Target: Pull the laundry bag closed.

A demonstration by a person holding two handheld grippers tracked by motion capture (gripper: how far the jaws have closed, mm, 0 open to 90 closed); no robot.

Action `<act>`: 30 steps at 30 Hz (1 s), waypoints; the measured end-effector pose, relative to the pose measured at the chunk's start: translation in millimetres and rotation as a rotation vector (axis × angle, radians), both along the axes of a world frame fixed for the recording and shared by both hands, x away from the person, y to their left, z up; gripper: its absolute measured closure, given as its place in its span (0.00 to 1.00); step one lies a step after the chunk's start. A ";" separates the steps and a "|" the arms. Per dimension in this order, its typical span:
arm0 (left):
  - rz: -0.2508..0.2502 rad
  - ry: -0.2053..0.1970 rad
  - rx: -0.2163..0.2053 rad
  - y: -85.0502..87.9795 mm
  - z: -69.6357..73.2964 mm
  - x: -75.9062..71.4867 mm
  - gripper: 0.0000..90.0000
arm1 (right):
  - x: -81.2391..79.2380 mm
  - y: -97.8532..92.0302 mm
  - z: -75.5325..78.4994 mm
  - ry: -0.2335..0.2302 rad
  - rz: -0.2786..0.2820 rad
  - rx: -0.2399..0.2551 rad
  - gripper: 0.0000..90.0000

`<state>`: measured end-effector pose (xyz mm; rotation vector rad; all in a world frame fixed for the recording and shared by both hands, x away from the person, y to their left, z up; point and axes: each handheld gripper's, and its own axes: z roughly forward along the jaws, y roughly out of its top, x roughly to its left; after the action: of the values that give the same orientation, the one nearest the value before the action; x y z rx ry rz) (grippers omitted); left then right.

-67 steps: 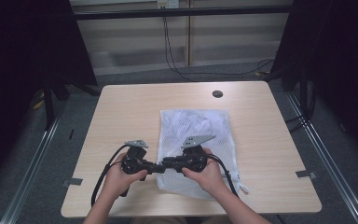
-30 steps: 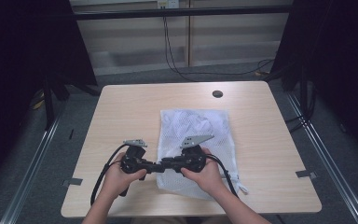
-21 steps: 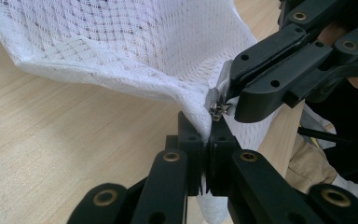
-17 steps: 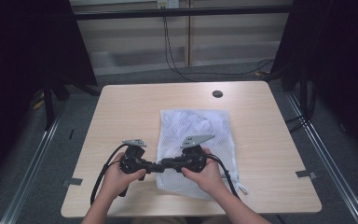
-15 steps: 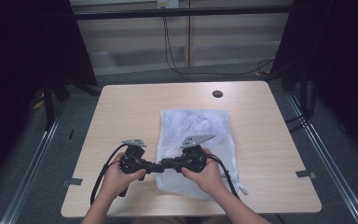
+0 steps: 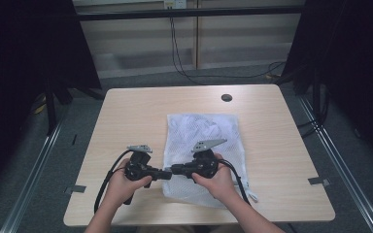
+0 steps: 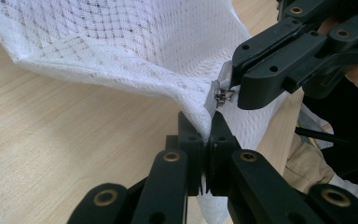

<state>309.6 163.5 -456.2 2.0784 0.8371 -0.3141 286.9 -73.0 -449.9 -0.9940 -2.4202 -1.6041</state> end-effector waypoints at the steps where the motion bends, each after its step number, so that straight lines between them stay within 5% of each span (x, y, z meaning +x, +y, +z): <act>1: 0.001 0.002 0.001 -0.1 0.0 0.0 0.97 | 0.1 -0.1 -0.1 0.000 -0.001 0.001 0.97; 30: 0.012 0.019 0.001 6.1 2.5 0.0 0.97 | 1.1 -13.1 -1.2 0.035 -0.009 -0.001 0.97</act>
<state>309.6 169.6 -453.7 2.0735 0.8605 -0.3281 288.0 -86.1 -451.1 -1.0256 -2.3969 -1.5750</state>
